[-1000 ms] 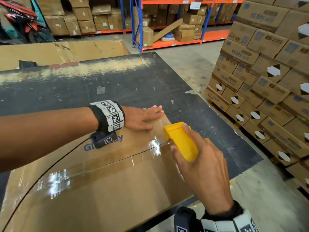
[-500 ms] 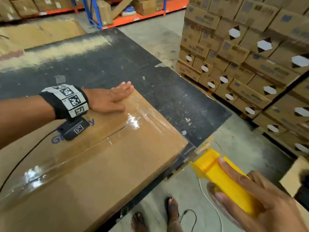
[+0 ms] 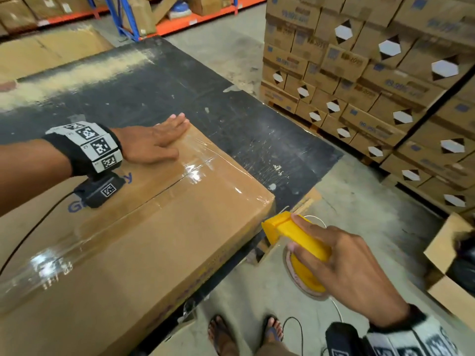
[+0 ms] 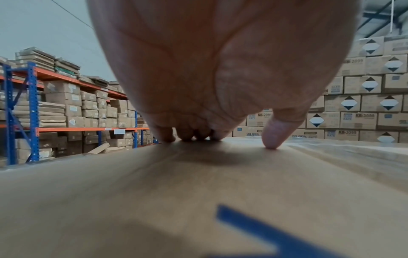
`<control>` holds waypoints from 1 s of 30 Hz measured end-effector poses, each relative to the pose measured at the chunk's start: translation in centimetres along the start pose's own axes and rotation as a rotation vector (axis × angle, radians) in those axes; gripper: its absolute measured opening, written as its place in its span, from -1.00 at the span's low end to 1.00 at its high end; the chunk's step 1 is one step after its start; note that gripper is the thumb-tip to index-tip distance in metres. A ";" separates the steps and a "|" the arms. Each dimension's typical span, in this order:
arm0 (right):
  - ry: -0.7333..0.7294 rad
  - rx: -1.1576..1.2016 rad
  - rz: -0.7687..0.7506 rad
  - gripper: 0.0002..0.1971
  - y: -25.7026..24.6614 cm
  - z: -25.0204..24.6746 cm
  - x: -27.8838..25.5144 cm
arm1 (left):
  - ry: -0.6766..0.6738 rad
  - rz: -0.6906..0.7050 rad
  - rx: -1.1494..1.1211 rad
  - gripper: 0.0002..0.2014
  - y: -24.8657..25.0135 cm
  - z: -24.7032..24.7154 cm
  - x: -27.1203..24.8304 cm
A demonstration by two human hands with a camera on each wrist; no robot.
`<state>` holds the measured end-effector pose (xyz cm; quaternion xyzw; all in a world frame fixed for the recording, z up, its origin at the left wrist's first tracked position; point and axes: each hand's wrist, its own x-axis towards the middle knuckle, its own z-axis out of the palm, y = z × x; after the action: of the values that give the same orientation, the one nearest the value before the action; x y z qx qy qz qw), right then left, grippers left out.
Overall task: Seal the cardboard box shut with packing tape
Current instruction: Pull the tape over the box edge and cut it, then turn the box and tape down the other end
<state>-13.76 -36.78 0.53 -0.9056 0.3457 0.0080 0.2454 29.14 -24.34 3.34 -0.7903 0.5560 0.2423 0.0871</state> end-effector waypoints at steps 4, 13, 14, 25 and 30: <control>-0.143 -0.154 0.116 -0.39 3.1 3.0 -1.0 | 0.065 -0.014 -0.010 0.08 1.7 -0.5 -0.3; 0.120 0.354 -0.070 -0.45 4.1 1.8 -2.3 | 0.115 0.371 0.247 -0.36 20.8 1.1 -0.2; 0.167 0.414 -0.099 -0.44 4.0 1.5 -2.6 | 0.080 0.338 0.315 -0.39 21.3 1.5 0.2; 0.581 0.513 -0.347 -0.28 3.6 0.5 -5.3 | 0.028 0.201 -0.840 -0.64 23.7 -0.2 -4.8; 0.588 0.545 -0.442 -0.29 3.1 -0.2 -5.7 | 0.098 0.231 -1.121 -0.63 25.0 0.3 -7.3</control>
<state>-20.04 -35.31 0.39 -0.8239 0.1889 -0.3932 0.3618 4.05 -27.23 9.87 -0.6602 0.4286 0.4712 -0.3980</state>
